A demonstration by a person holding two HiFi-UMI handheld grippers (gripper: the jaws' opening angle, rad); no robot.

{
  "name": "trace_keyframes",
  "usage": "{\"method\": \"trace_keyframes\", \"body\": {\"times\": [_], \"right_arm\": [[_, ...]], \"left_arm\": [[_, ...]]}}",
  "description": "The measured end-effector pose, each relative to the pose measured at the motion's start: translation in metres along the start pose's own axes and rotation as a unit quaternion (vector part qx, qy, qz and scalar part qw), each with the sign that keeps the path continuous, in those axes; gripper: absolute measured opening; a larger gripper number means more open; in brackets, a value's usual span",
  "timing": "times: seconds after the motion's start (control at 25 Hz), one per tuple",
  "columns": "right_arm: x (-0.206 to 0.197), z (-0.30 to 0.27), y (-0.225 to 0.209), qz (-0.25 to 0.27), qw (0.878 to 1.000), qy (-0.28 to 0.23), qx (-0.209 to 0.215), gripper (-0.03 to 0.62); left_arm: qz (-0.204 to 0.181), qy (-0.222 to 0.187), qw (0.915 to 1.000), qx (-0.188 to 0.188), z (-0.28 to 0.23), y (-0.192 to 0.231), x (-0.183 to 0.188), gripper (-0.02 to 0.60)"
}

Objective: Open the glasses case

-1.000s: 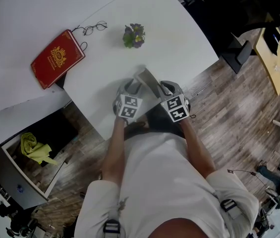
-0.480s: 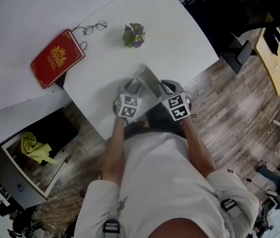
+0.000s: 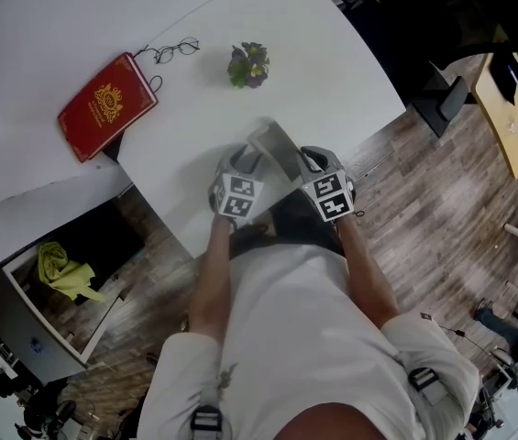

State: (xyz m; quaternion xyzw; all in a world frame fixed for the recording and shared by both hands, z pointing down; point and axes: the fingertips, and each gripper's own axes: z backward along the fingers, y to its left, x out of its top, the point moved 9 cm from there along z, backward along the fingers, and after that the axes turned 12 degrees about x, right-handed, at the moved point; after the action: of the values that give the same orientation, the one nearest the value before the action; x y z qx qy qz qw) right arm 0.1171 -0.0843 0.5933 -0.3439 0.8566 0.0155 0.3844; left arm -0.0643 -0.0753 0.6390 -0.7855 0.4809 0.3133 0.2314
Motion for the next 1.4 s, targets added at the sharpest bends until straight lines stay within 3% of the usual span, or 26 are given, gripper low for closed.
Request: {"method": "trace_keyframes", "body": {"times": [0.8,1.4], "right_arm": [[-0.002,0.001,-0.012,-0.01,1.0,-0.003,0.003,0.02],[-0.005,0.003,-0.025,-0.008,1.0,-0.005,0.02,0.021]], "left_arm": [[0.006,-0.002,0.9999,0.01,-0.003,-0.001,-0.007,0.173],[0.018,0.028,0.9988,0.038,0.002,-0.005,0.0,0.172]]}}
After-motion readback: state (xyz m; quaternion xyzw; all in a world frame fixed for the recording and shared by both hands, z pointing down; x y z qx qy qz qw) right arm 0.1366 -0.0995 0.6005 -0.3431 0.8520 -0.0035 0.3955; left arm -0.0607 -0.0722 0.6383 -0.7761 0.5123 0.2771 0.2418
